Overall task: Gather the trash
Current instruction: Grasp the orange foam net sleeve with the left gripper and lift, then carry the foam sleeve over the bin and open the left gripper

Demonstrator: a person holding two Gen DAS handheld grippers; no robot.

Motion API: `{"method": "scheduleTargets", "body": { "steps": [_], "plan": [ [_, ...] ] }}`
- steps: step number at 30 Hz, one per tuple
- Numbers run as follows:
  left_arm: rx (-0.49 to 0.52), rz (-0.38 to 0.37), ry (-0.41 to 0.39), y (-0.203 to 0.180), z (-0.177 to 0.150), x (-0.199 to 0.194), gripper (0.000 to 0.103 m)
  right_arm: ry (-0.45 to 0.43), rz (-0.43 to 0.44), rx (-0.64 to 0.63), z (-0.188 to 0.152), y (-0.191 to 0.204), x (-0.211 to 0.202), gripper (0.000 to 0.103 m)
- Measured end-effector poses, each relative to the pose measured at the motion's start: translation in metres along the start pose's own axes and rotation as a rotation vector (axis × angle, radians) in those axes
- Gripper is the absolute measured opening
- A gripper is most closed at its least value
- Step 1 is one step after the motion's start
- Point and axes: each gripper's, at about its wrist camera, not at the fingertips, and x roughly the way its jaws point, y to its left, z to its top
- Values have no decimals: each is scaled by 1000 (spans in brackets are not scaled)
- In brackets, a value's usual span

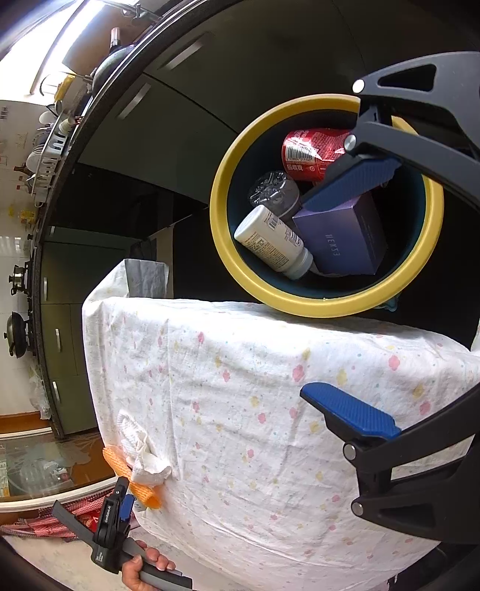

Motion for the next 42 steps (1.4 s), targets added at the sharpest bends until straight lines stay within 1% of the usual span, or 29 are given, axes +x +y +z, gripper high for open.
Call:
{"method": "scheduleTargets", "body": {
  "steps": [1,3,4,6,7,9,10,11,12,16,18,21,23,27,30,33,36,38,40,42],
  "plan": [
    [-1,0,8,-1,1,4,71,-1,3,2,0,-1,0,89],
    [-1,5,21,-1,3,10,61,-4,4,6,-1,-2,-1,89],
    [-7,7,28,-2,3,12,58,-4,4,8,-1,-3,-1,89],
    [-16,2,33,-1,5,15,47,-7,6,13,-2,-5,-1,89],
    [-18,0,29,-2,5,15,44,-9,6,15,-2,-5,-2,89],
    [-9,-1,15,-4,3,11,31,-8,8,18,-3,-6,-1,89],
    [-4,0,5,-4,2,7,27,-8,7,19,-4,-6,-1,89],
    [2,2,-7,-4,0,3,20,-9,7,20,-4,-6,-1,89],
    [8,5,-21,-5,-1,-1,17,-9,9,21,-5,-5,-2,89],
    [41,15,-91,-8,-10,-32,14,-21,3,21,-6,-5,-7,89],
    [82,10,-119,-15,-18,-52,14,-31,-5,25,-7,-6,-11,89],
    [157,-21,-133,-37,-32,-78,14,-45,-16,46,-12,-11,-20,89],
    [214,-52,-141,-58,-42,-93,14,-47,-30,65,-18,-16,-25,89],
    [362,-140,-142,-124,-66,-113,14,-43,-71,118,-38,-32,-38,89],
    [492,-220,-128,-190,-82,-116,14,-41,-103,164,-55,-46,-49,89],
    [607,-300,-101,-260,-96,-110,15,-46,-129,198,-71,-60,-61,89],
    [680,-371,-71,-325,-106,-95,15,-52,-143,229,-85,-70,-70,90],
    [710,-408,-59,-363,-109,-84,15,-54,-145,250,-94,-77,-73,90],
    [723,-421,-43,-396,-109,-71,15,-50,-146,265,-101,-83,-74,90],
    [722,-425,-37,-420,-107,-58,15,-48,-151,278,-107,-88,-74,90]
  ]
}}
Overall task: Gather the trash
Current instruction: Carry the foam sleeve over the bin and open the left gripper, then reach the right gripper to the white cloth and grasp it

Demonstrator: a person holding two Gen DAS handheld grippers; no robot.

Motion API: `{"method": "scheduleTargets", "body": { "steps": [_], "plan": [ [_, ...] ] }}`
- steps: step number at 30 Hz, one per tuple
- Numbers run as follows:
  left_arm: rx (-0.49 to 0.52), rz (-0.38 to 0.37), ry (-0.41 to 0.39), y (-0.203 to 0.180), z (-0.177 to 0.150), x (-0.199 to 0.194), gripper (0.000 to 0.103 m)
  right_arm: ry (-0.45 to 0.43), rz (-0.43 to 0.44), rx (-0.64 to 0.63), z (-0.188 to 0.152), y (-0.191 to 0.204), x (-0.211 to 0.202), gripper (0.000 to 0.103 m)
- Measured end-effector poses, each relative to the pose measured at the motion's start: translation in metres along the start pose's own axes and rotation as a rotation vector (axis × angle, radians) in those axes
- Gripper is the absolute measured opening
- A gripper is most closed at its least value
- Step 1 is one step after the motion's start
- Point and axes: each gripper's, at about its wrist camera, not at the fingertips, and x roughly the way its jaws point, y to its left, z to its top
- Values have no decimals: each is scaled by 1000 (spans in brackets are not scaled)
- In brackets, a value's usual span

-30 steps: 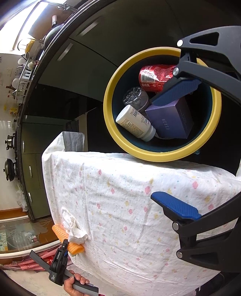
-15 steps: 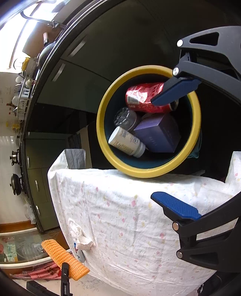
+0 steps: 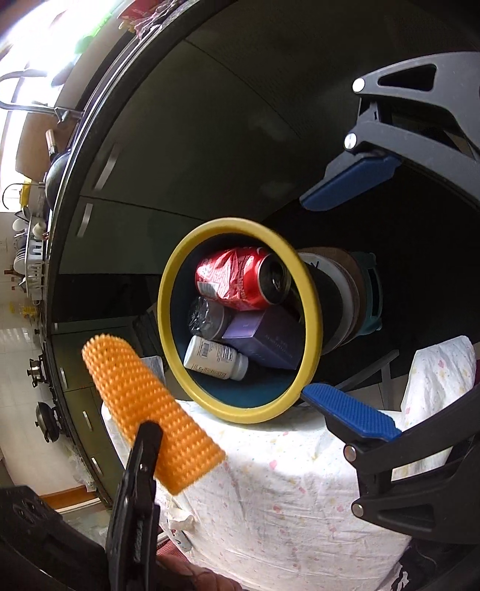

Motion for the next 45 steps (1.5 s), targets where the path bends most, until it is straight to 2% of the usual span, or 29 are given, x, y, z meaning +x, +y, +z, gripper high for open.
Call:
{"method": "scheduleTargets", "body": {
  "steps": [2,4,6,7,10,12,17,19,22,25,28,33,39,45],
  "plan": [
    [-4,14,-1,-4,10,20,20,3,1,14,-4,-6,1,90],
    [-21,34,7,-3,14,35,35,5,3,27,-6,-12,1,90],
    [-52,56,25,2,15,48,71,3,6,41,-7,-16,3,90],
    [-63,64,27,4,13,50,74,3,10,47,-7,-17,3,91],
    [-87,46,33,9,4,45,74,6,15,46,-7,-17,5,91],
    [-99,33,10,17,-8,28,74,9,19,40,-7,-14,7,91],
    [-114,42,-130,33,-50,-34,83,15,32,23,-3,-2,12,91],
    [-112,75,-189,41,-72,-61,84,19,35,9,0,4,13,91],
    [-122,179,-258,57,-111,-95,86,24,41,-17,5,16,15,91],
    [-164,277,-291,81,-152,-121,87,29,54,-47,14,30,18,91],
    [-255,345,-300,115,-194,-144,87,36,79,-91,27,53,26,91],
    [-403,413,-314,177,-262,-176,88,39,145,-214,61,108,41,91],
    [-480,553,-306,224,-320,-189,89,29,289,-366,118,200,63,91],
    [-579,546,-327,249,-354,-189,89,54,451,-501,167,311,92,91]
  ]
}}
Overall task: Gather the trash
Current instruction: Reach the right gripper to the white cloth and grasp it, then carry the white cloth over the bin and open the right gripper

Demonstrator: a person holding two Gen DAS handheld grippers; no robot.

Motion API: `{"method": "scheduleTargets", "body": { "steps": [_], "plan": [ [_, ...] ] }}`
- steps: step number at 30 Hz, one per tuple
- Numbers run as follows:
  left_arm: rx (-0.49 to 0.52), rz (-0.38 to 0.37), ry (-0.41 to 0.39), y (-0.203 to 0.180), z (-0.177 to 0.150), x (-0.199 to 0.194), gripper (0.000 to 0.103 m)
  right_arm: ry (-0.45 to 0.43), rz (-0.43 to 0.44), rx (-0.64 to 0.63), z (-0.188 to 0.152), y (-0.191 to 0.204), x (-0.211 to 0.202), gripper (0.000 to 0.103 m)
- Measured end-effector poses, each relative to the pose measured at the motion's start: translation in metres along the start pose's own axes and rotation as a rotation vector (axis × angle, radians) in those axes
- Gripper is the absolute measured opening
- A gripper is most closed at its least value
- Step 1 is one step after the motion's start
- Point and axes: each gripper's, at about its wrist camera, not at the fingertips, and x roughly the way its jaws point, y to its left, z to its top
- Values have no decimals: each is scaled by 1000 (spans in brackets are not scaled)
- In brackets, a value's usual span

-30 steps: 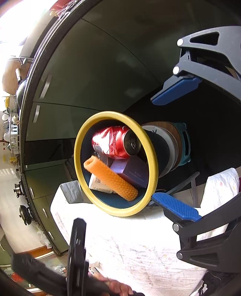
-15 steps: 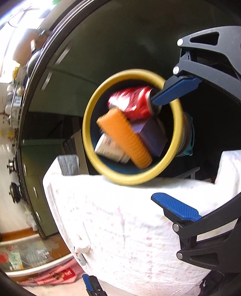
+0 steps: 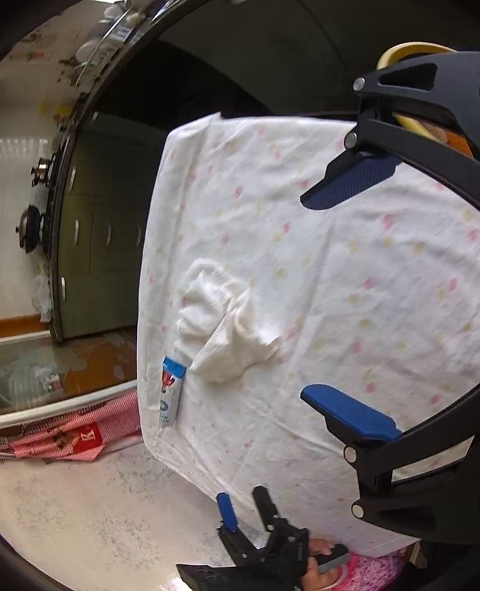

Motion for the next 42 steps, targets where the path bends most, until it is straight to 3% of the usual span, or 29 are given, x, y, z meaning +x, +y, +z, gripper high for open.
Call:
{"method": "scheduleTargets", "body": {
  "steps": [5,11,16,17,18,19,27,35,38,42],
  "plan": [
    [7,12,-11,-2,0,1,90,72,40,-2,47,13,58,91],
    [6,-12,0,-5,-3,4,90,118,37,22,64,15,94,90],
    [14,-23,3,-8,-4,5,90,156,12,36,65,14,103,59],
    [15,-23,2,-9,-4,5,90,153,-1,36,66,14,103,46],
    [15,-24,2,-9,-4,5,90,153,8,45,66,12,101,24],
    [15,-26,2,-9,-4,5,90,148,23,62,65,10,98,16],
    [14,-25,0,-9,-4,6,90,65,40,76,60,12,51,10],
    [9,-24,-2,-9,-4,5,90,-58,38,90,31,10,-40,10],
    [9,-24,-3,-9,-4,5,90,-99,-8,128,9,-6,-82,10],
    [14,-24,-4,-10,-5,5,90,-129,-137,217,-32,-45,-133,11]
  ]
}}
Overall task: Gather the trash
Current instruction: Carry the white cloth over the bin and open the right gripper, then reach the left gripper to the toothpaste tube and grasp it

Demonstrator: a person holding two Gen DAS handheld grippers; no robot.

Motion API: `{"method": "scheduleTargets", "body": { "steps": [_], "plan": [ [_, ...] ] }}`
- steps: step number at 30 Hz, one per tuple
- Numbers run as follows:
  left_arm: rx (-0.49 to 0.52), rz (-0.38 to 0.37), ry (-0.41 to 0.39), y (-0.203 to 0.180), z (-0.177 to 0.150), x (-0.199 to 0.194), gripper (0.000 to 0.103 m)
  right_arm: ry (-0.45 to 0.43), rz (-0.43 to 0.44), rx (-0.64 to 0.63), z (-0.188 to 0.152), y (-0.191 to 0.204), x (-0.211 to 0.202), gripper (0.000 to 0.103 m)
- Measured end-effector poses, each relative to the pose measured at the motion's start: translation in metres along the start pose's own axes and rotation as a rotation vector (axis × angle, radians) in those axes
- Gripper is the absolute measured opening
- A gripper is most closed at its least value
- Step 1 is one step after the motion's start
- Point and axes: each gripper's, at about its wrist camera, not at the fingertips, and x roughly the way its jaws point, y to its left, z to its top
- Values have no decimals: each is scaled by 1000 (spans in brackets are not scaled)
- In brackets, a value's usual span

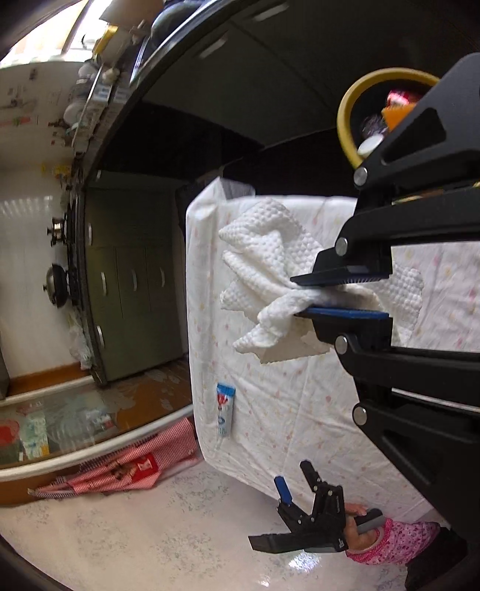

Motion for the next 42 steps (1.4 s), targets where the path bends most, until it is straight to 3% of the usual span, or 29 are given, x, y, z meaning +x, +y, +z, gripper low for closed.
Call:
{"method": "scheduleTargets", "body": {
  "steps": [6,11,13,14,15,16,24,33,36,42],
  "plan": [
    [4,-3,6,-1,0,3,90,41,-218,134,-49,-85,-23,11],
    [4,-5,10,-3,-1,4,90,107,-315,256,-85,-141,-8,14],
    [4,-7,12,-3,-1,4,90,123,-329,293,-95,-155,-1,27],
    [4,-7,14,-3,-1,5,90,121,-339,310,-99,-160,-1,45],
    [5,-8,16,-3,-1,6,90,117,-360,322,-101,-162,-1,52],
    [7,-8,18,-3,-2,6,90,111,-375,330,-103,-162,-2,52],
    [14,-13,28,-5,-3,10,91,3,-298,360,-115,-133,-31,54],
    [-1,-8,46,-3,7,2,91,-19,-206,307,-117,-94,-28,61],
    [67,-26,53,-5,20,-5,91,-5,-183,302,-117,-92,-19,61],
    [310,-95,19,-3,68,-3,92,22,-163,296,-115,-89,-7,61]
  ]
}}
